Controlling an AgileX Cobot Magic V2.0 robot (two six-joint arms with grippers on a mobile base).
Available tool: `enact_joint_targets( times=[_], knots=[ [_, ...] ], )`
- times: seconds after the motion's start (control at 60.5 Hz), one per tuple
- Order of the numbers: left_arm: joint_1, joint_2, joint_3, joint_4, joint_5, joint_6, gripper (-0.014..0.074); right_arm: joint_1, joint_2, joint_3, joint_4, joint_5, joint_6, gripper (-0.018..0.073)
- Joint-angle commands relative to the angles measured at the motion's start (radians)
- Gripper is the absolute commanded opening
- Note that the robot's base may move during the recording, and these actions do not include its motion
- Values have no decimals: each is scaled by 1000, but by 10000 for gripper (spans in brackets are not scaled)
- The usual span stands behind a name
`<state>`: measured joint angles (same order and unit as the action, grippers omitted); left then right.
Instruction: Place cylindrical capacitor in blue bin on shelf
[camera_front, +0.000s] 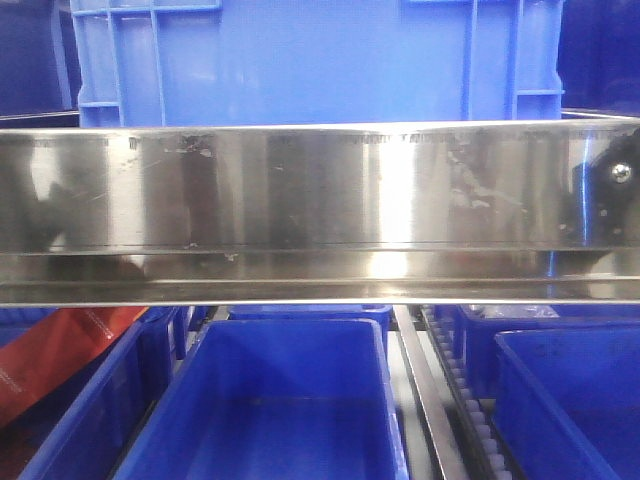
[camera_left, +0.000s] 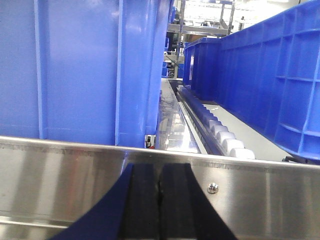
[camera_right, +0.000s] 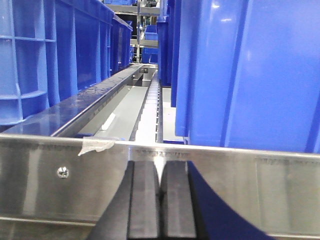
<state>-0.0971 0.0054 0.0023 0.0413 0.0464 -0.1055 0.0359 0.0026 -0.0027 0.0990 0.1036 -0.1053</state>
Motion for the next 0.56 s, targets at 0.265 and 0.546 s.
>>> enact_joint_targets(
  times=[0.265, 0.546],
  knots=[
    [3, -5, -2, -3, -19, 2, -111, -6, -3, 3, 3, -10, 2, -162],
    [3, -5, -2, -3, -19, 2, -111, -6, -3, 3, 3, -10, 2, -162]
  ],
)
